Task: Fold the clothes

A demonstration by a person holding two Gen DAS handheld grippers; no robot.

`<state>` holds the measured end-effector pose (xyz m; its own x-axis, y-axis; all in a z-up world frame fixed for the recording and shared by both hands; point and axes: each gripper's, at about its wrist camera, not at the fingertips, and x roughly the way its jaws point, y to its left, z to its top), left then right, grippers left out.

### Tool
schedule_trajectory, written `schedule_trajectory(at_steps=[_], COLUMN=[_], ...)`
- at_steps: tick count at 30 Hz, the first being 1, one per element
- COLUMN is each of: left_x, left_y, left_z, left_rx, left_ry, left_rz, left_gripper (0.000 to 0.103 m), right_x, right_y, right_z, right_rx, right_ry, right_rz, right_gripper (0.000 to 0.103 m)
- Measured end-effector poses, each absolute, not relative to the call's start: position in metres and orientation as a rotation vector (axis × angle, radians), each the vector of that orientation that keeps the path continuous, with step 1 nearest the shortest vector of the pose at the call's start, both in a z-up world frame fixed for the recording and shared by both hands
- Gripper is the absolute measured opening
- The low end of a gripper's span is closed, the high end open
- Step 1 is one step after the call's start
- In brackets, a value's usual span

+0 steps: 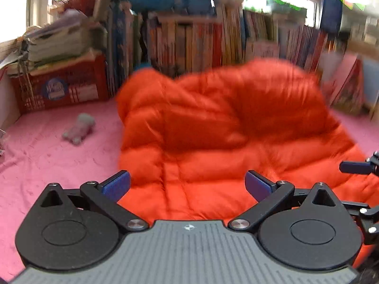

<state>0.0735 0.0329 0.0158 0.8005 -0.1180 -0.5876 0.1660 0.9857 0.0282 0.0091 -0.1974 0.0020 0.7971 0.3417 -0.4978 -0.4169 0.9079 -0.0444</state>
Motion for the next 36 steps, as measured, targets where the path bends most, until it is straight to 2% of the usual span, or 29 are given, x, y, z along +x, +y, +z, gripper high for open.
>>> schedule_trajectory(at_steps=[5, 8, 12, 17, 21, 26, 32, 34, 36], left_x=[0.066, 0.065, 0.063, 0.053, 0.075, 0.105, 0.135, 0.138, 0.139], left_y=[0.034, 0.047, 0.058, 0.077, 0.072, 0.037, 0.021, 0.022, 0.024], left_z=[-0.020, -0.021, -0.020, 0.012, 0.049, 0.042, -0.021, -0.024, -0.025], left_rx=[0.145, 0.109, 0.083, 0.118, 0.112, 0.138, 0.182, 0.186, 0.175], left_ry=[0.635, 0.656, 0.684, 0.667, 0.595, 0.509, 0.624, 0.641, 0.647], left_rz=[-0.065, -0.052, -0.049, -0.003, -0.029, 0.001, 0.093, 0.089, 0.086], left_gripper=[0.103, 0.103, 0.103, 0.103, 0.103, 0.103, 0.103, 0.103, 0.103], right_x=[0.007, 0.003, 0.006, 0.000, 0.021, 0.092, 0.169, 0.181, 0.190], right_y=[-0.205, -0.234, -0.275, -0.305, -0.332, -0.330, -0.290, -0.282, -0.278], right_z=[-0.027, -0.027, -0.023, 0.001, 0.039, 0.059, 0.046, 0.040, 0.036], right_rx=[-0.222, -0.198, -0.110, -0.094, 0.023, 0.138, 0.091, 0.087, 0.107], right_ry=[0.550, 0.572, 0.624, 0.629, 0.514, 0.410, 0.455, 0.452, 0.452], right_rz=[0.299, 0.218, 0.119, 0.000, -0.045, -0.078, -0.033, -0.004, 0.033], right_gripper=[0.080, 0.088, 0.089, 0.088, 0.087, 0.081, 0.082, 0.082, 0.066])
